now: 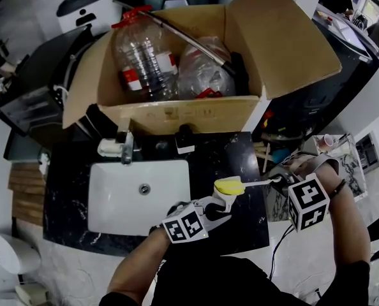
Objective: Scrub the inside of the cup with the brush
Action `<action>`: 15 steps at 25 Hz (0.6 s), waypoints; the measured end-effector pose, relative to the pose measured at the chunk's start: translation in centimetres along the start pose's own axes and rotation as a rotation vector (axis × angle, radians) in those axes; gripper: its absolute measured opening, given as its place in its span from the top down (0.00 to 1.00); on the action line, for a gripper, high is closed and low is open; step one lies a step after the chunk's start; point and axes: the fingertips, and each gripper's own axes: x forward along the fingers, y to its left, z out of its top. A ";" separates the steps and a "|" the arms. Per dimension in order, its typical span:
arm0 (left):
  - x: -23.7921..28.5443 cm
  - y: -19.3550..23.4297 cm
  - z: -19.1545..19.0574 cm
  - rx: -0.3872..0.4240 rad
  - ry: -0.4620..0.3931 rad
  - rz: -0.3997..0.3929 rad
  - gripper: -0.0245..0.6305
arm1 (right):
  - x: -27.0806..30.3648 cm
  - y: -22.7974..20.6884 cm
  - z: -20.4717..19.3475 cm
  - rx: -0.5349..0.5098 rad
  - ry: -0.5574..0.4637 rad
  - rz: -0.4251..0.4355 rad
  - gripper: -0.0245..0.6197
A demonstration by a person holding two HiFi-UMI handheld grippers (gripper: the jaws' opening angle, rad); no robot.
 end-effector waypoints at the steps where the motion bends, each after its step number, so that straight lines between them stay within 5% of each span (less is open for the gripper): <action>1: 0.3 0.2 -0.5 -0.002 0.008 0.009 0.87 | 0.2 0.3 0.0 -0.004 0.010 0.024 0.90; 8: 2.3 -1.0 -3.5 0.058 0.098 -0.005 0.88 | 1.7 2.2 -1.3 -0.008 0.096 0.138 0.90; 15: 2.9 -2.4 -3.7 0.068 0.080 -0.061 0.88 | 2.3 3.0 -0.8 -0.007 0.109 0.201 0.90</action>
